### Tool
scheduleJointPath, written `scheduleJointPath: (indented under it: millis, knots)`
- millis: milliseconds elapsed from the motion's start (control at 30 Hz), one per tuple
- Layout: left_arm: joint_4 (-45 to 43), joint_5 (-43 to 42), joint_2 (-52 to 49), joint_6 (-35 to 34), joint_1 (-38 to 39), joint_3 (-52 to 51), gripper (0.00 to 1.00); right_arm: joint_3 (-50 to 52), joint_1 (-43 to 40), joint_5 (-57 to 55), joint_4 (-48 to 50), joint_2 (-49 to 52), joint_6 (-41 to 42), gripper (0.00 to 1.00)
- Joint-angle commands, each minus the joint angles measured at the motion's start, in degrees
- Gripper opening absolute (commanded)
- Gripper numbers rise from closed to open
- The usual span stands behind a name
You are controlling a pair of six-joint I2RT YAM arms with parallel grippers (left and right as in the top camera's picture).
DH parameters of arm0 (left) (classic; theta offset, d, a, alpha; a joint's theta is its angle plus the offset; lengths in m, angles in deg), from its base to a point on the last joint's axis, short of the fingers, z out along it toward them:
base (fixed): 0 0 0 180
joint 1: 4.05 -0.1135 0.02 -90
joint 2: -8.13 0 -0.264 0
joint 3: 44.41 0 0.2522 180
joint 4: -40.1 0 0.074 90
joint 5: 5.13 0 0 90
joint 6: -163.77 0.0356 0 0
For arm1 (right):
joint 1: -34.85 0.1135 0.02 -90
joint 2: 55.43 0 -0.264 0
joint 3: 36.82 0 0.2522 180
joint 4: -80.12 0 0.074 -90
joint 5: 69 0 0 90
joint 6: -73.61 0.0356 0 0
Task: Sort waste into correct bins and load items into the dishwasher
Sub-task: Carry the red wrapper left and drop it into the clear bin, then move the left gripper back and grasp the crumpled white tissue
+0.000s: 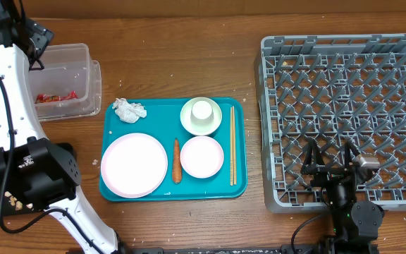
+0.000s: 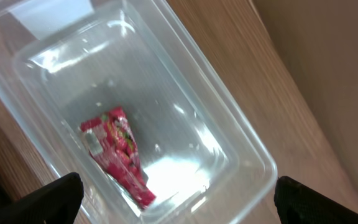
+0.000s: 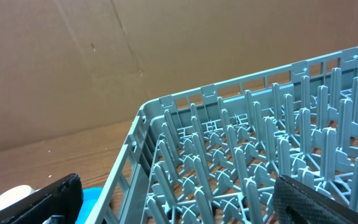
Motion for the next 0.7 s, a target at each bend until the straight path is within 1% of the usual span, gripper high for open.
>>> scheduleJointPath:
  millis: [0, 67, 167, 267, 300, 367, 433, 467, 500, 633, 667]
  knots:
    - [1.2, -6.7, 1.4, 3.5, 1.2, 2.0, 1.00, 0.6, -0.2, -0.5, 0.3, -0.7, -0.4, 1.00]
    - [2.4, -10.5, 2.8, 3.5, 2.1, 2.3, 1.00, 0.6, -0.2, -0.5, 0.3, -0.7, -0.4, 1.00]
    - [5.4, -13.0, 4.8, 3.5, 4.4, 2.4, 0.98, 0.6, -0.2, -0.5, 0.3, -0.7, -0.4, 1.00]
    - [10.5, -12.0, 6.3, 3.5, 8.5, 2.4, 0.95, 0.6, -0.2, -0.5, 0.3, -0.7, -0.4, 1.00]
    - [12.4, -10.8, 6.5, 3.7, 10.1, 2.4, 0.95, 0.6, -0.2, -0.5, 0.3, -0.7, -0.4, 1.00]
    - [16.4, -7.8, 6.4, 3.4, 13.1, 2.3, 0.91, 0.6, -0.2, -0.5, 0.3, -0.7, -0.4, 1.00]
    - [19.8, -4.6, 6.1, 0.7, 16.4, 1.0, 0.91, 0.6, -0.2, -0.5, 0.3, -0.7, -0.4, 1.00]
    - [21.2, -3.1, 5.9, -2.2, 18.5, -0.6, 0.90, 0.6, -0.2, -0.5, 0.3, -0.7, -0.4, 1.00]
    - [21.6, -2.4, 5.8, -3.5, 19.6, -1.6, 0.89, 0.6, -0.2, -0.5, 0.3, -0.7, -0.4, 1.00]
    - [20.3, 1.9, 5.5, -10.0, 23.1, -8.9, 0.90, 0.6, -0.2, -0.5, 0.3, -0.7, -0.4, 1.00]
    - [19.4, 2.4, 5.5, -10.7, 23.4, -11.0, 0.90, 0.6, -0.2, -0.5, 0.3, -0.7, -0.4, 1.00]
